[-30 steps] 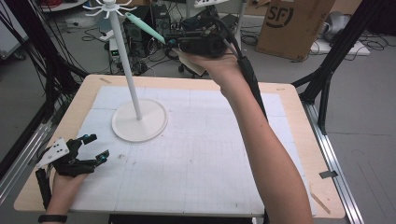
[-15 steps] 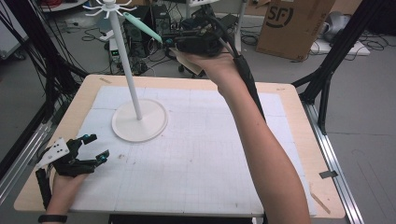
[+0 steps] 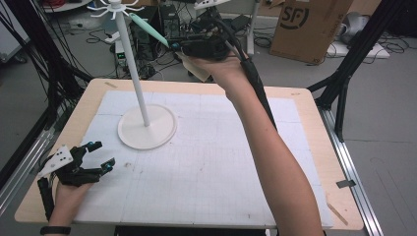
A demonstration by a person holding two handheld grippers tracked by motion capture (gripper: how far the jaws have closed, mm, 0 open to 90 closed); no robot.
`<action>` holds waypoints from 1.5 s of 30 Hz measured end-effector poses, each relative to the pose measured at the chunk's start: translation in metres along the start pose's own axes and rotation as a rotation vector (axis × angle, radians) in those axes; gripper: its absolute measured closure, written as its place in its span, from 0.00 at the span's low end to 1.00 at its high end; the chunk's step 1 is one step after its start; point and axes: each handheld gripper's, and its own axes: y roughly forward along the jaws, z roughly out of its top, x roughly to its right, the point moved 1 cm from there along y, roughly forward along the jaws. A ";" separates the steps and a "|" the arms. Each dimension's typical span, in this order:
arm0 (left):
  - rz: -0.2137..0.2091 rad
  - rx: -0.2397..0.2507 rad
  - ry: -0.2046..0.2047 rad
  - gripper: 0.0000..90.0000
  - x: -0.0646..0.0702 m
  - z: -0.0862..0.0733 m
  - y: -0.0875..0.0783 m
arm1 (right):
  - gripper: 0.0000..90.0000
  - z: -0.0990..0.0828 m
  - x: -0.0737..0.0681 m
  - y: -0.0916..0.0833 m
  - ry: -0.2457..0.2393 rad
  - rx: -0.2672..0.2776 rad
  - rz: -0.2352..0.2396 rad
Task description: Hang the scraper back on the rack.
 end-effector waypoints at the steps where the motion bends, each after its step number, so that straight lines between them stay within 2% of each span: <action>1: 0.000 0.000 0.001 0.18 0.000 0.000 0.000 | 0.90 -0.001 0.000 0.002 0.006 -0.009 -0.003; 9: -0.001 -0.001 0.002 0.18 0.000 0.000 0.000 | 0.88 -0.004 0.001 0.013 -0.008 -0.026 -0.022; 10: -0.002 -0.001 0.002 0.18 0.000 0.000 0.000 | 0.82 -0.004 0.000 0.015 -0.010 -0.034 -0.027; 12: -0.002 -0.002 0.003 0.18 0.000 0.000 0.000 | 0.59 -0.009 0.001 0.018 -0.012 -0.040 -0.049; 13: -0.002 0.000 0.003 0.18 0.000 0.000 0.000 | 0.59 -0.009 0.001 0.018 -0.012 -0.040 -0.049; 14: -0.002 -0.001 0.003 0.18 0.000 0.000 0.000 | 0.52 -0.014 0.002 0.016 -0.011 -0.040 -0.056; 15: -0.002 -0.001 0.003 0.18 0.000 0.000 0.000 | 0.52 -0.014 0.002 0.016 -0.011 -0.040 -0.056; 16: -0.003 0.001 0.003 0.18 0.000 0.000 0.000 | 0.44 -0.023 0.005 0.012 -0.014 -0.036 -0.057; 17: -0.003 0.000 0.003 0.18 0.000 0.000 0.000 | 0.44 -0.023 0.005 0.012 -0.014 -0.036 -0.057; 19: -0.004 -0.001 0.006 0.18 0.000 0.000 0.000 | 0.42 -0.036 0.008 0.006 -0.008 -0.042 -0.049; 22: -0.004 -0.001 0.005 0.18 0.000 0.000 0.000 | 0.34 -0.060 0.013 -0.007 -0.014 -0.049 -0.045; 26: -0.004 -0.002 0.007 0.18 0.000 0.000 0.000 | 0.27 -0.103 0.017 -0.026 -0.030 -0.039 -0.023; 30: -0.004 -0.002 0.008 0.18 0.000 0.000 0.000 | 0.22 -0.152 0.018 -0.047 -0.032 -0.027 -0.017; 34: -0.004 -0.002 0.009 0.18 0.000 0.000 0.000 | 0.21 -0.201 0.019 -0.067 -0.015 -0.012 -0.026; 35: -0.004 -0.002 0.009 0.17 0.000 0.000 0.000 | 0.20 -0.225 0.017 -0.077 -0.004 0.000 -0.039; 36: -0.003 -0.002 0.009 0.17 0.000 0.000 0.000 | 0.20 -0.225 0.017 -0.077 -0.004 0.000 -0.039; 39: -0.002 -0.003 0.009 0.17 0.000 0.000 0.000 | 0.20 -0.256 0.016 -0.090 0.017 0.019 -0.060; 45: -0.003 -0.006 0.010 0.17 0.001 0.000 0.000 | 0.19 -0.307 0.013 -0.108 0.027 0.046 -0.098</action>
